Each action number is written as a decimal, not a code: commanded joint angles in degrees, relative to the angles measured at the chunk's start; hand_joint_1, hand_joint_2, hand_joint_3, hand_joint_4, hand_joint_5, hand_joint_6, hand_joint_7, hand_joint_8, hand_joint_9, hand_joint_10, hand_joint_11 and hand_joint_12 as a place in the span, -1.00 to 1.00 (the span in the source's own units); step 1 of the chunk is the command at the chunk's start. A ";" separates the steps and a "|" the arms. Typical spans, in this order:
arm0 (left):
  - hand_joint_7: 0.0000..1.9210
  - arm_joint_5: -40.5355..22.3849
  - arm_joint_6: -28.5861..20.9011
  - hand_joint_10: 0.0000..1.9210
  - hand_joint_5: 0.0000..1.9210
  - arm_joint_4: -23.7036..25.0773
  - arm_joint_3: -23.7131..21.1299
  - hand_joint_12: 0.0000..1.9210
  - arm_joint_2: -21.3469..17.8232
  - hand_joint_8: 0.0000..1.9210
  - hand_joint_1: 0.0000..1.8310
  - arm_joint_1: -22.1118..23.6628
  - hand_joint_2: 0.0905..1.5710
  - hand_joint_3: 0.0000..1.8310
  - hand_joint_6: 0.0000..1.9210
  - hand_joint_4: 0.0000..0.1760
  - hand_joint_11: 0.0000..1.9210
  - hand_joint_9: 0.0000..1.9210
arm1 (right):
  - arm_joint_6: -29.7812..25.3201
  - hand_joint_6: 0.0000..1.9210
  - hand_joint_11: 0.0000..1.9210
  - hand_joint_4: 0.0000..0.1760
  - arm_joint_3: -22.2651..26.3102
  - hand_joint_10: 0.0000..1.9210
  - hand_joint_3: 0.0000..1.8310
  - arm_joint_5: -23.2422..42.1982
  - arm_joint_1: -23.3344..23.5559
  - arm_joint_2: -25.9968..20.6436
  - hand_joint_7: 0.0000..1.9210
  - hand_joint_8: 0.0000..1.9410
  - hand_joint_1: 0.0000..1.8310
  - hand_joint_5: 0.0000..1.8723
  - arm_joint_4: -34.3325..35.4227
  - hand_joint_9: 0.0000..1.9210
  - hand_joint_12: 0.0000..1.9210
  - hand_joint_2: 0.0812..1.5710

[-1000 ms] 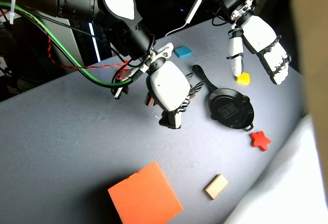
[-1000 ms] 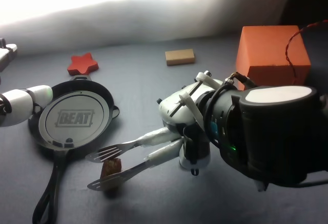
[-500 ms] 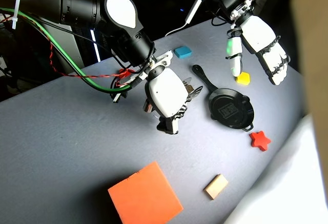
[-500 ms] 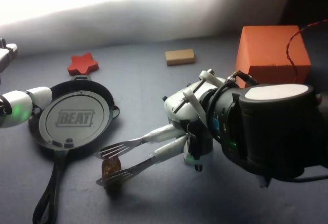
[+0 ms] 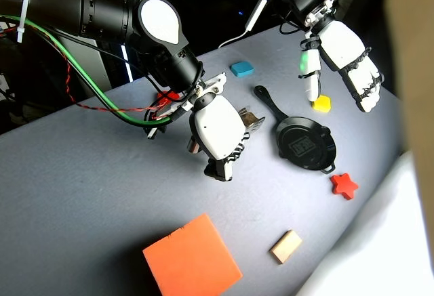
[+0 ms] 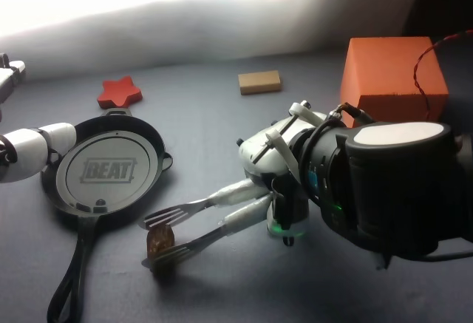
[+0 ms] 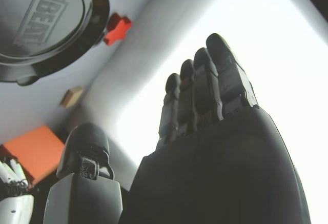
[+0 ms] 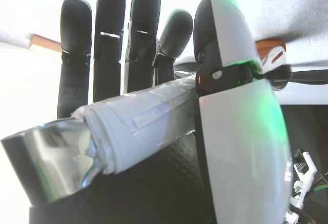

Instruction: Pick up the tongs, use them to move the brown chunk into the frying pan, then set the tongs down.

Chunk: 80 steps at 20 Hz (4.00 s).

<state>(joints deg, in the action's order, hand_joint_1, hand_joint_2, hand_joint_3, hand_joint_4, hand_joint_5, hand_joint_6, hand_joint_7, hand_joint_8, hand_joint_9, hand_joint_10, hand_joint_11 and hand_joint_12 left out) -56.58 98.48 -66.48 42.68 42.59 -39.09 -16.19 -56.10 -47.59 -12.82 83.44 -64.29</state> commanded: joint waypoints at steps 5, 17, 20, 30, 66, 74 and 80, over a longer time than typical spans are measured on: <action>-0.86 -5.61 0.01 -0.99 -0.89 3.14 0.30 -0.48 -0.69 -1.00 -0.87 0.14 0.56 -1.00 -1.00 -0.94 -1.00 -0.86 | 0.54 0.24 -0.39 -1.00 0.00 -0.35 -1.00 0.90 0.48 -0.06 0.25 -0.97 0.22 -0.10 -3.44 -0.04 0.52 0.49; -0.88 -5.62 0.12 -1.00 -0.90 3.14 0.49 -0.48 -0.69 -1.00 -0.93 0.26 0.58 -1.00 -1.00 -0.92 -1.00 -0.87 | 1.40 0.18 -0.33 -0.84 0.00 -0.29 -1.00 1.10 0.98 -0.38 0.04 -0.04 0.32 -0.01 -3.44 0.07 0.60 0.41; -0.88 -5.62 0.20 -1.00 -0.91 3.13 0.54 -0.50 -0.69 -1.00 -0.90 0.44 0.58 -1.00 -1.00 -0.93 -1.00 -0.88 | 1.56 0.11 -0.19 -1.00 0.00 -0.19 -1.00 1.13 1.24 -0.50 0.17 -0.15 0.35 -0.02 -3.44 0.22 0.63 0.37; -0.88 -5.62 0.29 -1.00 -0.91 2.59 0.67 -0.49 -0.69 -1.00 -0.95 0.51 0.59 -1.00 -1.00 -0.93 -1.00 -0.87 | 2.06 0.99 0.77 0.54 0.01 0.99 -0.98 1.33 1.22 -0.90 0.68 0.97 -0.24 0.48 -3.45 0.79 1.00 0.87; -0.87 -9.20 1.77 -0.99 -0.90 1.13 3.51 -0.45 -1.66 -0.99 -0.92 0.64 0.59 -1.00 -1.00 -0.95 -1.00 -0.86 | -3.73 1.00 0.64 1.00 -17.21 1.00 -0.99 14.51 0.80 9.96 0.51 1.00 -0.44 0.31 -24.13 0.63 1.00 0.87; -0.88 -9.20 2.05 -1.00 -0.91 1.14 3.13 -0.47 -1.66 -1.00 -0.91 0.53 0.60 -1.00 -1.00 -0.92 -1.00 -0.87 | -3.71 0.79 0.22 -1.00 -17.90 0.84 -1.00 14.75 -0.06 10.18 0.34 0.53 -0.69 0.05 -26.26 0.37 1.00 0.91; -0.87 -9.20 2.03 -1.00 -0.90 1.13 3.04 -0.45 -1.66 -1.00 -0.88 0.61 0.59 -1.00 -1.00 -0.88 -1.00 -0.87 | -3.74 0.30 0.01 -1.00 -17.76 0.66 -1.00 14.13 -0.55 9.76 0.27 0.21 -0.57 -0.05 -26.68 0.26 1.00 0.83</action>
<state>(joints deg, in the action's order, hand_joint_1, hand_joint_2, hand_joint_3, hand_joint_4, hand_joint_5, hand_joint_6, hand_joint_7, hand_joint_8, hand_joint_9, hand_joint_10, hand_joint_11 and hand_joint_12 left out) -60.03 100.42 -68.47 45.63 41.63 -38.81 -19.66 -73.95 -32.80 -13.54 93.51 -87.68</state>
